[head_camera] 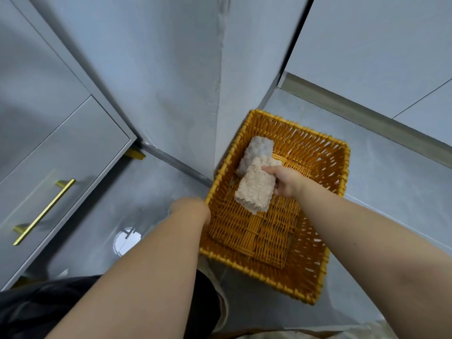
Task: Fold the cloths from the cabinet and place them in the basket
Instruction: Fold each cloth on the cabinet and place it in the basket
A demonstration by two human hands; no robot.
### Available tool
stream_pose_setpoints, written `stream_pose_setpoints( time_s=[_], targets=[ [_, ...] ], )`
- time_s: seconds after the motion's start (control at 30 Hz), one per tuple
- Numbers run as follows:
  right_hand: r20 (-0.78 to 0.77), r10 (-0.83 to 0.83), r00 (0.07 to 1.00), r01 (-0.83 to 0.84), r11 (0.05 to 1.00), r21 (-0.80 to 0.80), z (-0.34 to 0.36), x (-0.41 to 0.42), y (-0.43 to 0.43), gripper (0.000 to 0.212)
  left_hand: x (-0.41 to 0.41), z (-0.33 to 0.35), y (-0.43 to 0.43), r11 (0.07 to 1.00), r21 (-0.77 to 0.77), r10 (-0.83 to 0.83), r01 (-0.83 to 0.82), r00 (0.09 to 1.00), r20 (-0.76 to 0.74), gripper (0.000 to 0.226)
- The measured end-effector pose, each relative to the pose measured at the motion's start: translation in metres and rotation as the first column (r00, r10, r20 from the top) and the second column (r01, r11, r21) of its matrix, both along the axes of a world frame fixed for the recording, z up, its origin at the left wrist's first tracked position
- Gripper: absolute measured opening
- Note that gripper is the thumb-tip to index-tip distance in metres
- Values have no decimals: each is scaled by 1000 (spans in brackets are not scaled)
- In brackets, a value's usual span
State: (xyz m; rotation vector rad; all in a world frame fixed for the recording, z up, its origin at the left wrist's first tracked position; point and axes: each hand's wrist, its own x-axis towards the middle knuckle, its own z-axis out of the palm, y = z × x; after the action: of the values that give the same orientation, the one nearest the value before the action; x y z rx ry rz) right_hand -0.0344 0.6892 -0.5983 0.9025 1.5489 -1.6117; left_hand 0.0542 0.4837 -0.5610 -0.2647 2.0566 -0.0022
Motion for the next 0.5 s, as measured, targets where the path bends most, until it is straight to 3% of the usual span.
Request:
stream_pose_setpoints(
  time_s=[0.03, 0.1, 0.2, 0.3, 0.4, 0.5],
  targets=[
    [2, 1, 1000, -1, 1000, 2, -1, 2, 1, 40, 1, -2, -2, 999, -30, -21, 22, 998, 56, 54],
    [10, -9, 1000, 9, 1000, 8, -4, 4, 2, 40, 1, -5, -6, 1000, -11, 18, -17, 1000, 24, 58],
    [25, -78, 997, 78, 997, 19, -12, 6, 6, 37, -4, -5, -1, 969, 214, 176, -124, 955, -241, 28],
    [22, -169, 985, 167, 983, 78, -23, 5, 12, 39, -8, -7, 8, 966, 226, 212, -128, 891, -401, 17],
    [-55, -179, 982, 187, 953, 237, -33, 0, 19, 43, -10, -9, 13, 967, 203, 225, -151, 881, -416, 15],
    [-158, -43, 987, 119, 849, 514, -41, -10, 32, 45, -12, -16, 14, 961, 215, 251, -173, 875, -414, 14]
  ],
)
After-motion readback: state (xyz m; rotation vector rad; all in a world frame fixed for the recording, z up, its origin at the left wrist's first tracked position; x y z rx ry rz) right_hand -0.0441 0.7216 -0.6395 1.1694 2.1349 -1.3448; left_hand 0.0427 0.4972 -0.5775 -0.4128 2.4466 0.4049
